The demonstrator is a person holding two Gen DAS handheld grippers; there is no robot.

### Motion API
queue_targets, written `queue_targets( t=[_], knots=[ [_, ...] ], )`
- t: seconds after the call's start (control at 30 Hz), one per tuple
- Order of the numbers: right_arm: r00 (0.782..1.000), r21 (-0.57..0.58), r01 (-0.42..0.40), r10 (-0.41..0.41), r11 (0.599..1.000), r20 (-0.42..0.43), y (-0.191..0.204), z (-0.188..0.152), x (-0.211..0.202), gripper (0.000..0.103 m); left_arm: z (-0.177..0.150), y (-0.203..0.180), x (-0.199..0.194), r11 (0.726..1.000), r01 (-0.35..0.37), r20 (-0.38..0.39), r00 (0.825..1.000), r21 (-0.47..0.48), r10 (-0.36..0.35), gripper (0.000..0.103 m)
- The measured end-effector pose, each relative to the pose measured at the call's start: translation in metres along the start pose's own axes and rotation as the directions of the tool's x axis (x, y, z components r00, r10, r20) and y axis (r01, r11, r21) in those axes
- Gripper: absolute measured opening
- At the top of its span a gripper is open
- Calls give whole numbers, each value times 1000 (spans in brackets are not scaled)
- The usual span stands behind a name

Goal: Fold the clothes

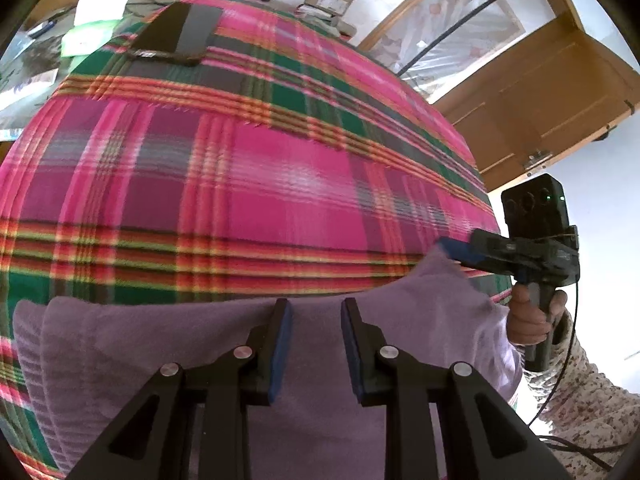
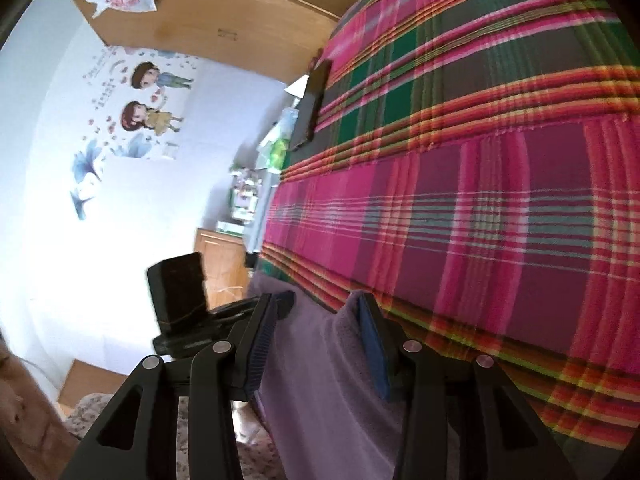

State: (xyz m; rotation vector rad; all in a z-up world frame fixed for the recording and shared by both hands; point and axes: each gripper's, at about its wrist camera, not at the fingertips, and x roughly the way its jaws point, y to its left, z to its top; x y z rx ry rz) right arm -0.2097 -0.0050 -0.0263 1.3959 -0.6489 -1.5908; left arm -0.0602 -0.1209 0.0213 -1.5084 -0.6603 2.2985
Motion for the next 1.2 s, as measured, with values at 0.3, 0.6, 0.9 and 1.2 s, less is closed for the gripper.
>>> queue_targets(
  t=[0.3,0.6,0.9,1.2],
  knots=[
    [966,-170,258,-251,951,64,20,-5,-17,45,6,-32,15,995,36,-20,999,91,-34,26],
    [959,-170,281,-268,945,94,15,-26,-43,45,29,-66,39,974,151,-86,987,169,-138,32],
    [888,-175,457,-439,872,135,4,-69,-85,45,44,-86,77,952,175,-167,976,250,-136,32],
    [867,-114,486,-462,866,185,-8,-84,-108,45,46,-87,88,954,169,-233,966,250,-110,31]
  ],
)
